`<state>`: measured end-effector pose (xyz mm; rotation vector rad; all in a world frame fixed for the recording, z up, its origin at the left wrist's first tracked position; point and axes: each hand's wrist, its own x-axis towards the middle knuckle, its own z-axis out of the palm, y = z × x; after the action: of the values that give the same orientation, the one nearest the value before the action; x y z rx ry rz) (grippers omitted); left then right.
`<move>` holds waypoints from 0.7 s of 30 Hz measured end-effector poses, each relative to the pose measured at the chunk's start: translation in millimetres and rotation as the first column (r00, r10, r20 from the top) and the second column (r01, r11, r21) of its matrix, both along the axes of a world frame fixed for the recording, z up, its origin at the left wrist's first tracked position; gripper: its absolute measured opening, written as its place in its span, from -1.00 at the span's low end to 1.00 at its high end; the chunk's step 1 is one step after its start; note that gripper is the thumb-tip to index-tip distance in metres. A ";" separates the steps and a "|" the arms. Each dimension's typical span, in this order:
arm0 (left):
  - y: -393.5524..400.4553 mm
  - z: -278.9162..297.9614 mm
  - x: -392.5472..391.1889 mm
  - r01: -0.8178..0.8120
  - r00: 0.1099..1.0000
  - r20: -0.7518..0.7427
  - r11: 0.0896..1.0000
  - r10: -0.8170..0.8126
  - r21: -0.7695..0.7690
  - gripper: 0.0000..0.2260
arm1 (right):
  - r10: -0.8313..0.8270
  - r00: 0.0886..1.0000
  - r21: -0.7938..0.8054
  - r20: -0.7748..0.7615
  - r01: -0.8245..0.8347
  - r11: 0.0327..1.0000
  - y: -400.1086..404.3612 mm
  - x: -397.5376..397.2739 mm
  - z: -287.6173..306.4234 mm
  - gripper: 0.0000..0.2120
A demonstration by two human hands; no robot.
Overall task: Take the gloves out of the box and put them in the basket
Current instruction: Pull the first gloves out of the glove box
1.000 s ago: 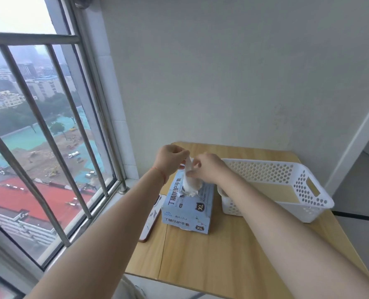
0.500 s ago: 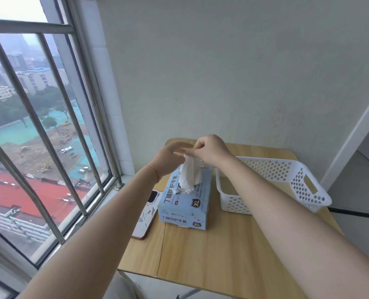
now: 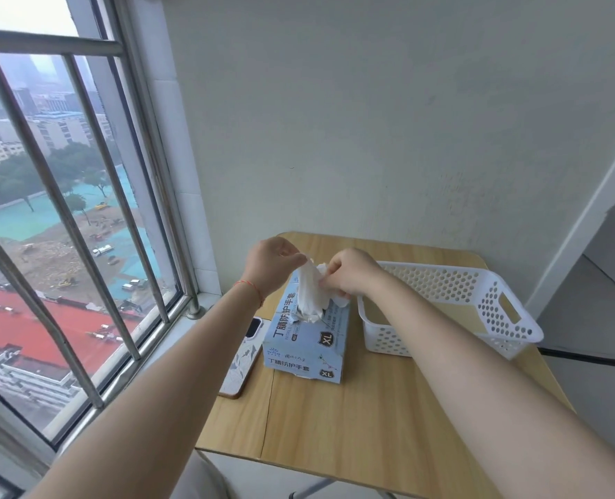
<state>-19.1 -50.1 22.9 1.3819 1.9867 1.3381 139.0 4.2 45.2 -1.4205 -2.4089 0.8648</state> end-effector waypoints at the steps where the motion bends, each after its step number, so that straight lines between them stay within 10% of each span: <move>1: -0.4 0.2 -0.2 -0.002 1.000 -0.004 1.000 0.002 -0.005 -0.93 | -0.005 1.000 0.026 -0.007 0.006 1.000 0.1 0.5 2.2 -0.91; 7: -3.5 10.3 3.2 0.197 0.972 -0.117 0.979 -0.202 -0.052 -0.70 | 0.023 0.981 0.112 -0.190 -0.002 0.994 4.9 2.9 14.5 -0.86; 18: -1.3 17.9 14.7 0.118 0.940 -0.319 0.993 -0.117 -0.017 -0.95 | 0.058 0.960 -0.054 -0.275 -0.076 0.996 -1.3 12.4 1.4 -0.65; 21: -2.8 17.8 14.8 0.132 0.949 -0.291 0.991 -0.121 0.017 -0.94 | 0.101 0.971 0.031 -0.218 -0.096 0.995 -3.7 10.2 0.3 -0.91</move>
<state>-4.3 -52.9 40.7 1.7789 2.0177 1.1753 149.1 0.5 45.6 -1.1403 -2.3293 0.9627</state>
